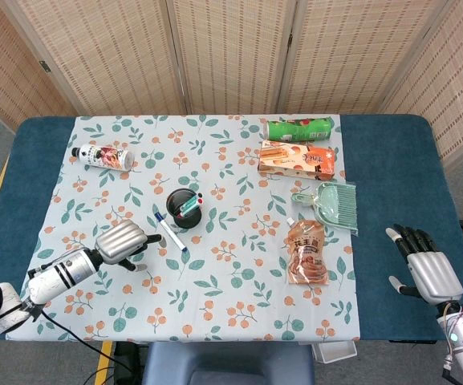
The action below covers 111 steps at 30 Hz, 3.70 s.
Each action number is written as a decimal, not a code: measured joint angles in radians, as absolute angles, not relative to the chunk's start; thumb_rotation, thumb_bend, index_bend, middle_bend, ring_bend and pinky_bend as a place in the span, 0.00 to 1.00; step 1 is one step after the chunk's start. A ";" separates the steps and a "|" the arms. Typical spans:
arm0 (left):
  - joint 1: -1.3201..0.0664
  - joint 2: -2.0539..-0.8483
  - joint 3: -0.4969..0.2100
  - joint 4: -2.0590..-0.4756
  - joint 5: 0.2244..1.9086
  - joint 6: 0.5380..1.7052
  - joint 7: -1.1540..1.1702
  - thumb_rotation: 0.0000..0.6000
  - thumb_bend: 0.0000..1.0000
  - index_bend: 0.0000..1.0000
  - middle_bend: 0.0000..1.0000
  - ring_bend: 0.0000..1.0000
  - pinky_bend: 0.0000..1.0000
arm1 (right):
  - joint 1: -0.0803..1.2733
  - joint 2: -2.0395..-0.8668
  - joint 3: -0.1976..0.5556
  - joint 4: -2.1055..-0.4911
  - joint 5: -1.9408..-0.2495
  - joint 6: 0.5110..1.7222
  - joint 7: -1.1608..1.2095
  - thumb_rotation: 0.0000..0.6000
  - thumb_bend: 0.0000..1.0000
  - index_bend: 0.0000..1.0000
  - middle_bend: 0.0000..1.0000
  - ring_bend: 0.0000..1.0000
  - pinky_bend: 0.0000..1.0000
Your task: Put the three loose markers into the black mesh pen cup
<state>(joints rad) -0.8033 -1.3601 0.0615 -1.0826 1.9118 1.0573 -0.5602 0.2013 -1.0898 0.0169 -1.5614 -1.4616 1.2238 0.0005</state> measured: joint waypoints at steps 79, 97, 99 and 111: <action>-0.977 -1.899 0.288 -0.220 1.874 1.077 -0.900 1.00 0.34 0.47 0.97 0.98 0.97 | 0.226 -1.079 0.036 -1.531 -1.396 1.179 0.050 1.00 0.28 0.05 0.00 0.00 0.00; -0.964 -1.913 0.300 -0.204 1.862 1.062 -0.896 1.00 0.34 0.55 0.98 0.98 0.98 | 0.224 -1.078 0.035 -1.532 -1.402 1.186 0.052 1.00 0.28 0.05 0.00 0.00 0.00; -0.961 -1.914 0.301 -0.203 1.861 1.064 -0.893 1.00 0.34 0.56 0.99 0.98 0.99 | 0.224 -1.078 0.035 -1.533 -1.404 1.188 0.050 1.00 0.28 0.05 0.00 0.00 0.00; -0.941 -1.853 0.249 -0.259 1.805 1.137 -0.924 1.00 0.35 0.61 1.00 0.99 1.00 | 0.224 -1.078 0.033 -1.533 -1.414 1.191 0.057 1.00 0.28 0.05 0.00 0.00 0.00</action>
<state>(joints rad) -0.9414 -1.8533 0.2495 -0.2585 1.8047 1.1374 -0.9245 0.2245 -1.0777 0.0329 -1.5333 -1.4144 1.1914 0.0571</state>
